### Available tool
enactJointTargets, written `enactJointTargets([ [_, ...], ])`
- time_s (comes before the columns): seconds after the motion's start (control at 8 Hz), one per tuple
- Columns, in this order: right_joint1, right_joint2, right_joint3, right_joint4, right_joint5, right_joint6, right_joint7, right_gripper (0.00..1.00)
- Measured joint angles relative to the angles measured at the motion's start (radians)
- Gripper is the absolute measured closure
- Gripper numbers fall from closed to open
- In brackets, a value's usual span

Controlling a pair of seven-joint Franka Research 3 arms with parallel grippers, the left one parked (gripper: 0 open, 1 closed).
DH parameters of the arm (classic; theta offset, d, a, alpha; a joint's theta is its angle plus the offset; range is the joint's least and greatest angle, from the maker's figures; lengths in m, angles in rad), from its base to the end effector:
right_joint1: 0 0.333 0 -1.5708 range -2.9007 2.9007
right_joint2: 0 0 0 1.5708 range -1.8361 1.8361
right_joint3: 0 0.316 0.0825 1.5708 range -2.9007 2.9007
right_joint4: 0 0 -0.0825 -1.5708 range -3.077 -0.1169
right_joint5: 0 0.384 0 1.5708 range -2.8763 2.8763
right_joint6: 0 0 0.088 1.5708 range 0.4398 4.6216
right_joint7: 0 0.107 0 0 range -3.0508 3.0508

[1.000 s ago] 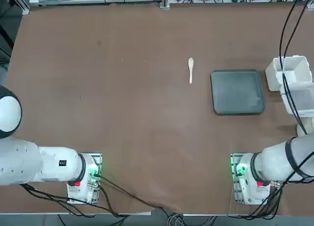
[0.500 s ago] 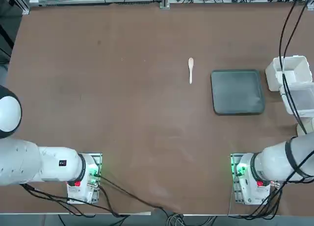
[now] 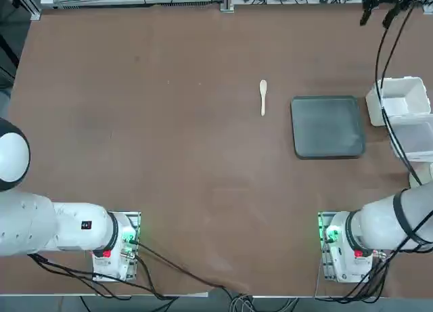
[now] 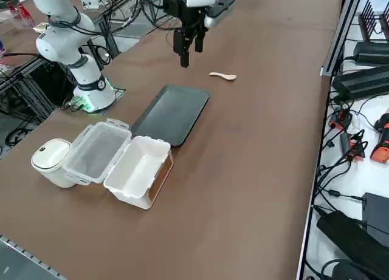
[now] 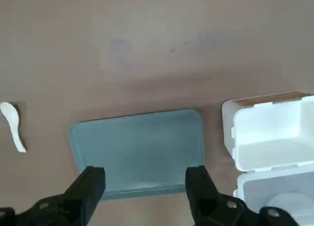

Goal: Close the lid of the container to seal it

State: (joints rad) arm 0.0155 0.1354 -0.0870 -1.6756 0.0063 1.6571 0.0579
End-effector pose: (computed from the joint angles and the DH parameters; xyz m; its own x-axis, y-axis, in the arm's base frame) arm 0.5862 -0.0389 0.5048 0.9798 -0.1297 -0.1522 -0.1291 -0.9915 0.0144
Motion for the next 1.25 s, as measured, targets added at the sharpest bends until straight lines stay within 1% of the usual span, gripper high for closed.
enactJointTargets([
  [0.12, 0.001, -0.018, 0.001, -0.067, -0.014, 0.035, 0.011, 0.00],
  [0.25, 0.007, -0.040, 0.005, -0.147, -0.050, 0.068, 0.038, 0.00],
  [0.5, 0.063, -0.074, 0.017, -0.317, -0.184, 0.111, 0.168, 0.00],
  [0.88, 0.159, -0.089, 0.027, -0.561, -0.380, 0.225, 0.393, 0.00],
  [1.0, 0.173, -0.095, 0.027, -0.619, -0.433, 0.238, 0.430, 0.00],
  [1.25, 0.176, -0.106, 0.026, -0.714, -0.533, 0.246, 0.502, 0.00],
])
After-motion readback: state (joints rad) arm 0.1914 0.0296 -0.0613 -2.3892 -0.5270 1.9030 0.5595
